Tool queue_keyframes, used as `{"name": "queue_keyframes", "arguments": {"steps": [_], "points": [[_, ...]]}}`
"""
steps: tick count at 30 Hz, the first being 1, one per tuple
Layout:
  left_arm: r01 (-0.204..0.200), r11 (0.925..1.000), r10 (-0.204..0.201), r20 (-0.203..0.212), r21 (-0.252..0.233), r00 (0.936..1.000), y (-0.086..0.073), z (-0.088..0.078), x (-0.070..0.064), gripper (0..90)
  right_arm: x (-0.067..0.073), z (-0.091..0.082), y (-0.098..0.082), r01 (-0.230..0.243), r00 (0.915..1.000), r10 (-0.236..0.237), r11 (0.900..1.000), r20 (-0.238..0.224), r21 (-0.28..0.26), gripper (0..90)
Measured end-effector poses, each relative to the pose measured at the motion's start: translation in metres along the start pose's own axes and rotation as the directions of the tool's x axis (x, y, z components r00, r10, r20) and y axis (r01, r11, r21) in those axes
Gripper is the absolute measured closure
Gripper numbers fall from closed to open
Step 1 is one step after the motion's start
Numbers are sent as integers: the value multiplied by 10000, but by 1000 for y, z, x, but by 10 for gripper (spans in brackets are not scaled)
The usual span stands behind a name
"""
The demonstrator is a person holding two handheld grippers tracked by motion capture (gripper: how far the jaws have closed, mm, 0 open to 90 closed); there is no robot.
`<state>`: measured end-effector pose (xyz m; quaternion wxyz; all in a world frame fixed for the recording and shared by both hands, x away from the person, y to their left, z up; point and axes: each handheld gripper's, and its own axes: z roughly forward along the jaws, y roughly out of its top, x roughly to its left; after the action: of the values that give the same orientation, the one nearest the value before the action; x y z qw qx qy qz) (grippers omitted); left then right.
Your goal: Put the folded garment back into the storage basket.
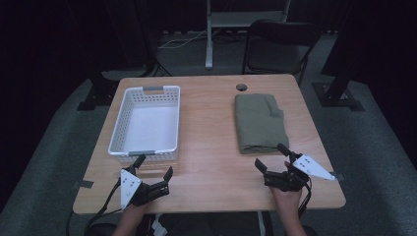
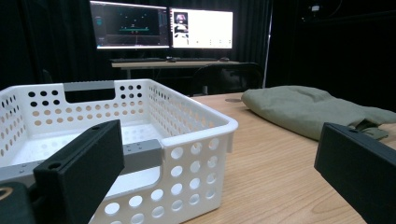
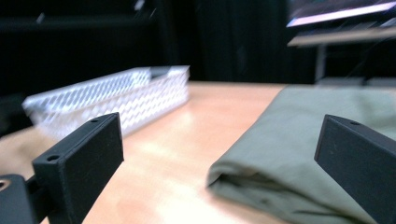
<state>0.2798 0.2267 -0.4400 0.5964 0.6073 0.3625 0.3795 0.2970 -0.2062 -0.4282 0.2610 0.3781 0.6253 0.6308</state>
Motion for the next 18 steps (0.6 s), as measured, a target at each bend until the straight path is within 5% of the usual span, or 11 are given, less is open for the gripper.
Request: {"name": "queue_keyframes", "arguments": {"steps": [1,5,8,9,12,18], "points": [[-2,10000,2,-13,7,10000,0,0,0,27,2,7,0,236,9985,-198,9968,-503,769,23],[-29,10000,29,-23,-18,10000,0,0,0,27,11,20,-1,847,9890,-604,9796,-1351,1820,25],[27,10000,-27,-12,8,10000,0,0,0,27,16,28,-2,1266,9677,-682,9639,-2425,2341,25],[45,10000,-45,-20,9,10000,0,0,0,27,17,30,-2,1295,9515,-485,9589,-3037,2526,25],[3,10000,-3,-17,-2,10000,0,0,0,27,20,32,-3,1583,9355,-588,9513,-3484,2645,25],[-11,10000,11,-13,-4,10000,0,0,0,27,28,37,-4,2182,9292,-974,9232,-3565,3165,25]]}}
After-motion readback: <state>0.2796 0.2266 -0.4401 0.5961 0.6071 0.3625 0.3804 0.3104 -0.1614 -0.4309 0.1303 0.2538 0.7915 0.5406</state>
